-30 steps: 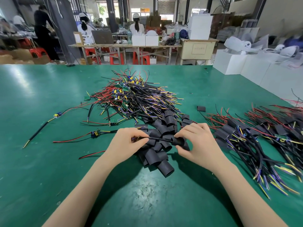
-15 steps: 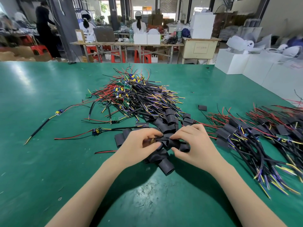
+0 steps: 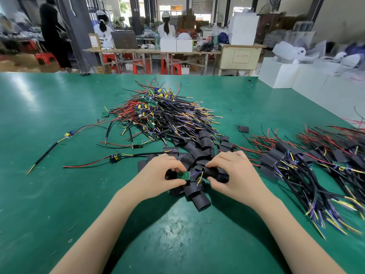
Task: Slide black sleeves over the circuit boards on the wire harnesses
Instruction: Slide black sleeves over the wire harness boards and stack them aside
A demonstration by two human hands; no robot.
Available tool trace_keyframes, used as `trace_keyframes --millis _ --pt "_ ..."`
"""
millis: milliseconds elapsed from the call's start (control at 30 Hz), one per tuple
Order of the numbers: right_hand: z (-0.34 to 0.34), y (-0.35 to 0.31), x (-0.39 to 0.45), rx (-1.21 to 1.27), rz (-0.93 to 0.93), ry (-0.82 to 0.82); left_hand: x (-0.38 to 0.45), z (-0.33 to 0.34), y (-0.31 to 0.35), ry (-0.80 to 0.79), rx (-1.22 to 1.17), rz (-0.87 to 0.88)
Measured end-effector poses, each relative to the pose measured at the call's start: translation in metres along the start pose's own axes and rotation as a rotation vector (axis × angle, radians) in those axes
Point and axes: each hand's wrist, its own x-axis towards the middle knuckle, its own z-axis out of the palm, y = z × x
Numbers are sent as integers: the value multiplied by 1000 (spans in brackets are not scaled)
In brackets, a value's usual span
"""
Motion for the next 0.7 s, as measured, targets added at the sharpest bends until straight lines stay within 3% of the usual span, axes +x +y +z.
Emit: trace_keyframes --millis 233,700 --pt "3 -6 0 185 -48 58 1 4 11 65 -277 -48" --pt "1 -10 -1 290 5 33 2 4 13 142 -307 -25"
